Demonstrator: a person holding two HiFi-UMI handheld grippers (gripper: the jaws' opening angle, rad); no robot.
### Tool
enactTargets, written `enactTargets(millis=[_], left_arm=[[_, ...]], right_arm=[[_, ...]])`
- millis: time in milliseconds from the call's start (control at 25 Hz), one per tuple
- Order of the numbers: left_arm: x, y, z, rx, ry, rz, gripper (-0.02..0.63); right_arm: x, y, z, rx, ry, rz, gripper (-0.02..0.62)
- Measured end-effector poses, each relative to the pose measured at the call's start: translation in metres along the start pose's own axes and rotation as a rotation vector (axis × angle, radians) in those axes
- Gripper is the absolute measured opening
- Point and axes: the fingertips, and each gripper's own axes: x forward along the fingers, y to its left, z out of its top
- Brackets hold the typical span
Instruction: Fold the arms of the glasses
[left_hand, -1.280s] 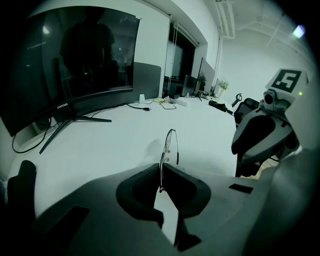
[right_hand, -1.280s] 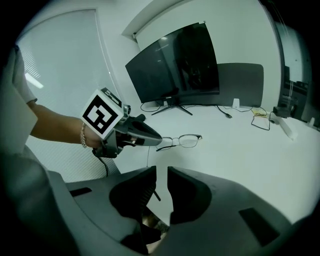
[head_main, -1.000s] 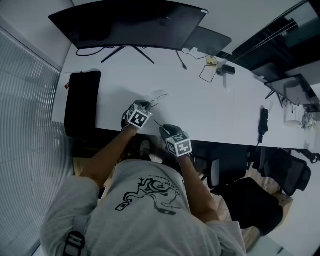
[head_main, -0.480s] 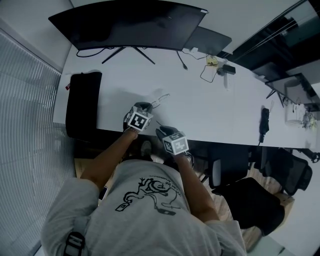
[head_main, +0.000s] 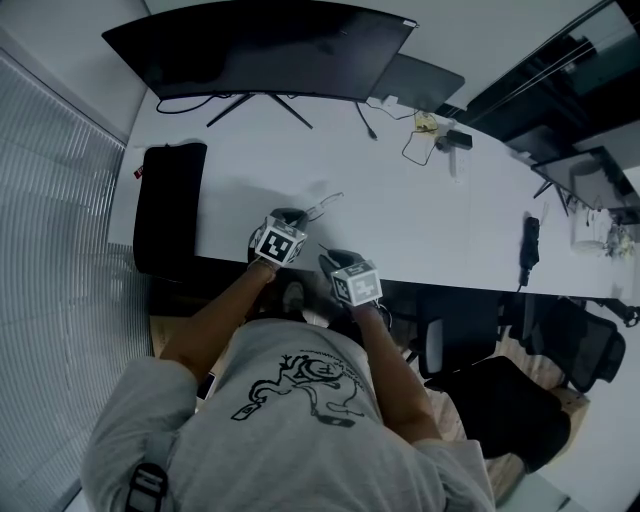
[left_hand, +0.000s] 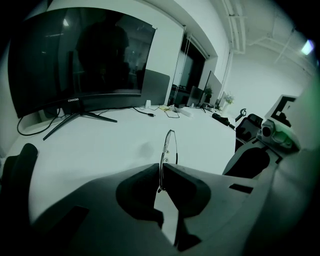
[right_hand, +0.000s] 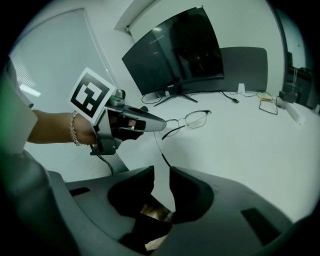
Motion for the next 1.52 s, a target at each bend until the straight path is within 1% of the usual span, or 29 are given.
enactTargets(millis=[200,480,800,1200,1520], left_arm=[[-0.001,-0.010,-0.004,0.003,0.010,-0.033,0.038],[-0.007,-0.022,-0.004,0.038,-0.001,-0.053,0.038],[-0.013,-0.033,-0.009,0.057,0.004,-0.083,0.038],[-0.019,-0.043,-0.018,0.079,0.042,-0.104,0.038],[-0.016,-0.049,-0.015,0.099,0.038,-0.129,0.038]], right_arm=[[-0.003,-0.007,-0.002,0.002,-0.005,-0.025,0.110],[-0.008,-0.018,-0.003,0.008,-0.012,-0.063,0.118],[-0.011,-0.023,-0.004,0.021,-0.016,-0.080,0.121],[-0.012,-0.032,0.001,0.020,-0.029,-0.104,0.123],[-0.011,-0.041,0.005,0.021,-0.039,-0.120,0.126]])
